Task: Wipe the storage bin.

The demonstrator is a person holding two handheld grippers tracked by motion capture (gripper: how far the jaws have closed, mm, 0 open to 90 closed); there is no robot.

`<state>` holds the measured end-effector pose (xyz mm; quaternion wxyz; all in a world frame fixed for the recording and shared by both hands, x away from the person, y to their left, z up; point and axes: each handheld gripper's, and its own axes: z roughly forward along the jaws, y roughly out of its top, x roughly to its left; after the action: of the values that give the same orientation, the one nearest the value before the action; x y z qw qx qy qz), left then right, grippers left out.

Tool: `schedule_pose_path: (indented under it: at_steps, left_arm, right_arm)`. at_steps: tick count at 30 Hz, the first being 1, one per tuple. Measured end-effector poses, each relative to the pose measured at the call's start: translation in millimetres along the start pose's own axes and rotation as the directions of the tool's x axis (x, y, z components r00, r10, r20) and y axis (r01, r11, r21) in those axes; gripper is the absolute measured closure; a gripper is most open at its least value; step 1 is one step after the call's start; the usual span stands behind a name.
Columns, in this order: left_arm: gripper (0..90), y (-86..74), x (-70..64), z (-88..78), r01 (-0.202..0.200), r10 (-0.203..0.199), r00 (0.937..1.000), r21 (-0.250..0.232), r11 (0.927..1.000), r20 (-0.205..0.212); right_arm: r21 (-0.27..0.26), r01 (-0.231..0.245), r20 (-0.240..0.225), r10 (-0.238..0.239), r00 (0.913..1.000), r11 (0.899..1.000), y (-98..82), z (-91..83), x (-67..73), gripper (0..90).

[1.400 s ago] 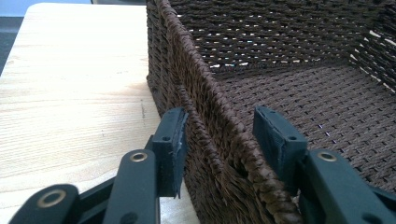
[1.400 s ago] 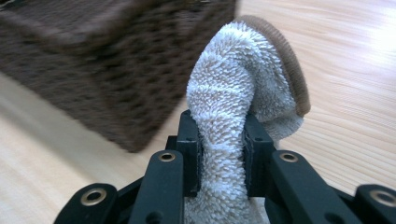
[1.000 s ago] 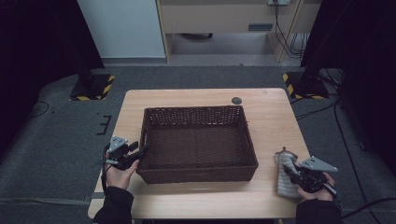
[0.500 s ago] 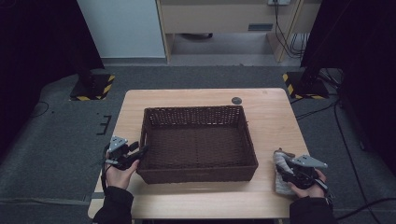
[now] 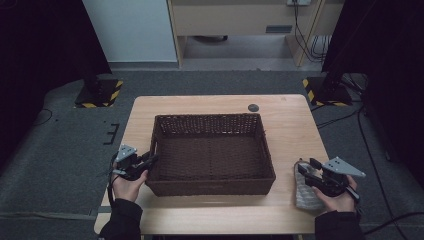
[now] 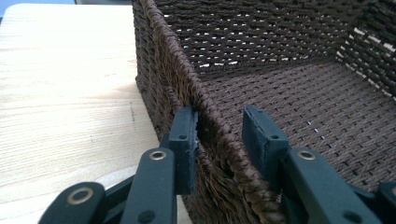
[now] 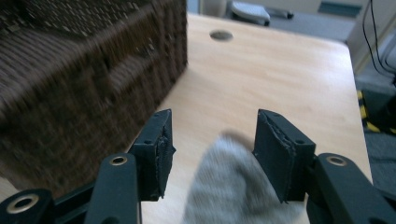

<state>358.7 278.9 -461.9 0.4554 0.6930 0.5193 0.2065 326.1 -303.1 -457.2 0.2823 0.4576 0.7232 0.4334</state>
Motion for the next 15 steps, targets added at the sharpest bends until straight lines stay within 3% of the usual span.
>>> schedule_pose_path:
  at_steps: [7,15]
  left_arm:
    - [65.5,3.4,5.4,3.0,-0.019,0.019,0.9998,0.004,0.9998,0.009]
    - [65.1,7.5,8.3,6.8,-0.043,0.043,0.999,0.013,0.999,0.014]
  right_arm:
    - [-0.05,0.016,-0.066,-0.019,0.9976,0.999,26.6,5.8,11.2,47.3]
    - [-0.062,0.021,-0.13,-0.028,0.9911,0.998,53.0,33.2,30.2,48.3]
